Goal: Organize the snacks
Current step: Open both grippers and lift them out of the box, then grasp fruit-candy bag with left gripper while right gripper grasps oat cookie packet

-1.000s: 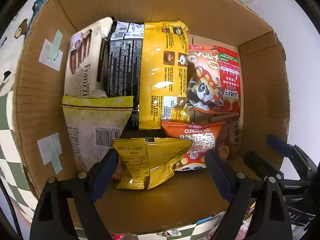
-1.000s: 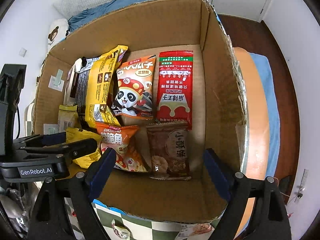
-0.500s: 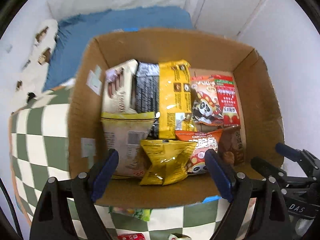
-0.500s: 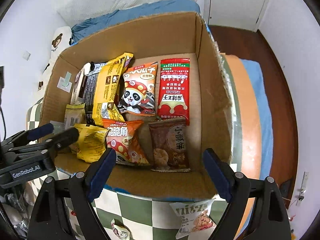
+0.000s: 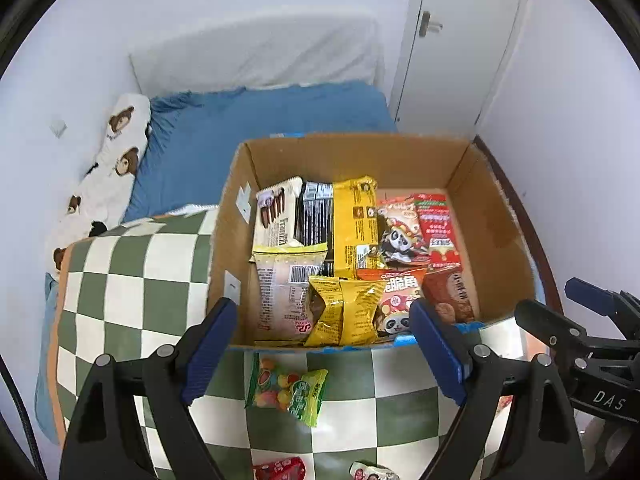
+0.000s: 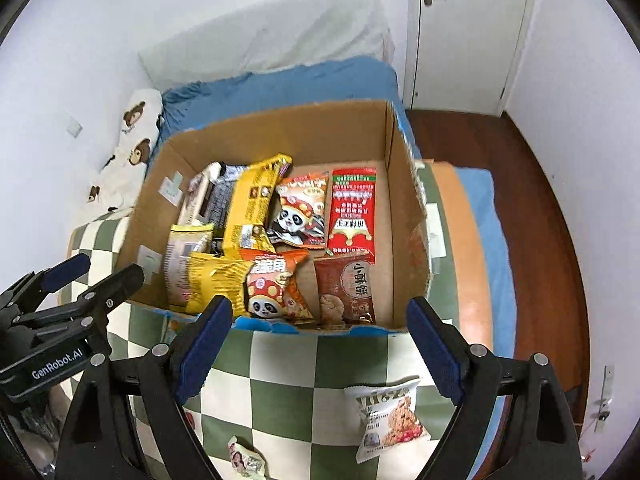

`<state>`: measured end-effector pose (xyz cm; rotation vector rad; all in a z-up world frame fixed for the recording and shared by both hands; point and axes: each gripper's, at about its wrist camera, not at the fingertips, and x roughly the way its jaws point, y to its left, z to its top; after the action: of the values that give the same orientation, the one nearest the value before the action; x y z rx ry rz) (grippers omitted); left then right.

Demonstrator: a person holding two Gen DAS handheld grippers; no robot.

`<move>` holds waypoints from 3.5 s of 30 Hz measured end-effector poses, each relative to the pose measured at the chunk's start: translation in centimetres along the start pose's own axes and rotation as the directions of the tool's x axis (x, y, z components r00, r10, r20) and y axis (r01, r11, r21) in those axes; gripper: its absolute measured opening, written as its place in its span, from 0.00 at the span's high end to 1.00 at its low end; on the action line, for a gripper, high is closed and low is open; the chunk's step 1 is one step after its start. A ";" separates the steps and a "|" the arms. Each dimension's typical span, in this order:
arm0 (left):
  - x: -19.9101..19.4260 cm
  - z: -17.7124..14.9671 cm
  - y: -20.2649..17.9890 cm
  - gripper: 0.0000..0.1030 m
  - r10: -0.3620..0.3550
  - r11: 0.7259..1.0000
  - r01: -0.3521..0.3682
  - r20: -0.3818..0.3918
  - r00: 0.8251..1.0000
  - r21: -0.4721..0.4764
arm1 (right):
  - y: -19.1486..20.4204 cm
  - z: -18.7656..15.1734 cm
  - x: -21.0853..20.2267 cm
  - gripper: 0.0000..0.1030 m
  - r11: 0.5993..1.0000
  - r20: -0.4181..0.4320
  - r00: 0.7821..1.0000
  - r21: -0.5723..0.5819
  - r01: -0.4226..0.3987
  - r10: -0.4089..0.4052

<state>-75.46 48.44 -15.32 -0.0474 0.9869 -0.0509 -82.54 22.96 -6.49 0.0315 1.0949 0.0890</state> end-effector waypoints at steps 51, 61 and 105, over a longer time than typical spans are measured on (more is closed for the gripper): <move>6.0 -15.1 8.9 0.00 -0.010 0.927 -0.096 -0.277 0.961 -0.364 | -8.6 -12.1 8.8 0.04 0.979 -0.238 0.971 0.195 0.068 -0.020; 12.8 -11.9 7.0 0.00 0.012 0.893 -0.152 -0.316 0.949 -0.424 | -7.6 -14.2 11.5 0.33 0.977 -0.253 0.967 0.203 0.069 -0.016; 11.6 -21.7 8.0 0.47 0.000 0.984 -0.076 -0.431 0.902 -0.159 | -4.1 -19.2 10.8 0.37 0.996 -0.364 0.931 0.093 0.000 0.034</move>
<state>-87.03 55.27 -37.48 -0.1819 1.4348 0.0643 -94.42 19.46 -25.17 0.1102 1.4724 0.0607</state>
